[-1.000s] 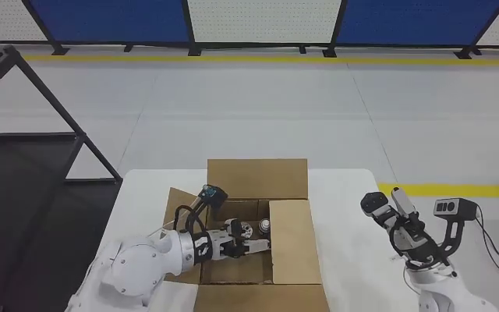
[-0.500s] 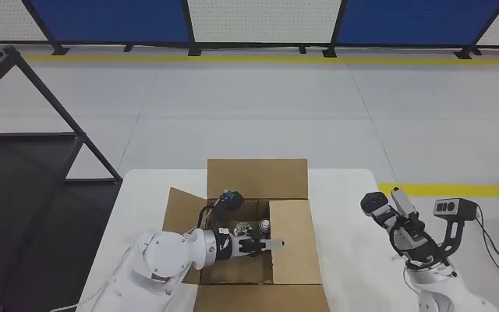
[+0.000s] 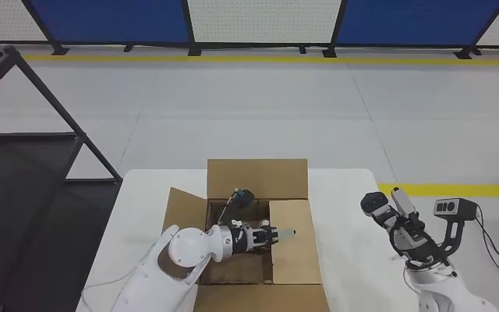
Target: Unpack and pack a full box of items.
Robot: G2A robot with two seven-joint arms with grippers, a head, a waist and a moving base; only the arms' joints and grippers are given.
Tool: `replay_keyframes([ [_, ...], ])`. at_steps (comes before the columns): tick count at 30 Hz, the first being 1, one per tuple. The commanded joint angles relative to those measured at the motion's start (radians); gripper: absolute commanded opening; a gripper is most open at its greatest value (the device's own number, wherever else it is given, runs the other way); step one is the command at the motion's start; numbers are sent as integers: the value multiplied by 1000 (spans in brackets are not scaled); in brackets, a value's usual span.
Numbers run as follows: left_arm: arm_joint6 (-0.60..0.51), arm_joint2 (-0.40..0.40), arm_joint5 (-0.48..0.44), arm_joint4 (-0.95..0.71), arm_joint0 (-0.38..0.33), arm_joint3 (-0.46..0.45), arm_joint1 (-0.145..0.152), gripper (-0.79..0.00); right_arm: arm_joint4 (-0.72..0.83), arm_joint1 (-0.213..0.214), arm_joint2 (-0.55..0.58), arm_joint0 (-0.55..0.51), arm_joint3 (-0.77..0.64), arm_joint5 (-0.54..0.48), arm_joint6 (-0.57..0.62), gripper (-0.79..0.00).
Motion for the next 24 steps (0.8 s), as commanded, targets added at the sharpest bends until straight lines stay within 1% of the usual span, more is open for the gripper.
replay_keyframes([
  [1, -1, -1, -10, -7, -3, -1, -1, 0, 0, 0, 0, 0, 0, 0, 0, 0],
  [5, -8, -6, -10, -11, -9, -14, -2, 0, 0, 0, 0, 0, 0, 0, 0, 0],
  [9, -21, -15, -21, -30, -8, -48, -2, 0, 0, 5, 2, -27, -27, -13, 0, 0],
  [16, -9, -28, -18, -11, -6, -127, -1, 0, 56, 21, 45, -96, -70, -92, 113, 0],
  [20, -2, -17, -2, -20, -37, -121, -8, 0, 90, 29, 86, -140, -88, -124, 148, 0],
  [24, 7, 13, -6, -31, -77, -115, -21, 0, 162, 39, 135, -188, -103, -146, 237, 0],
])
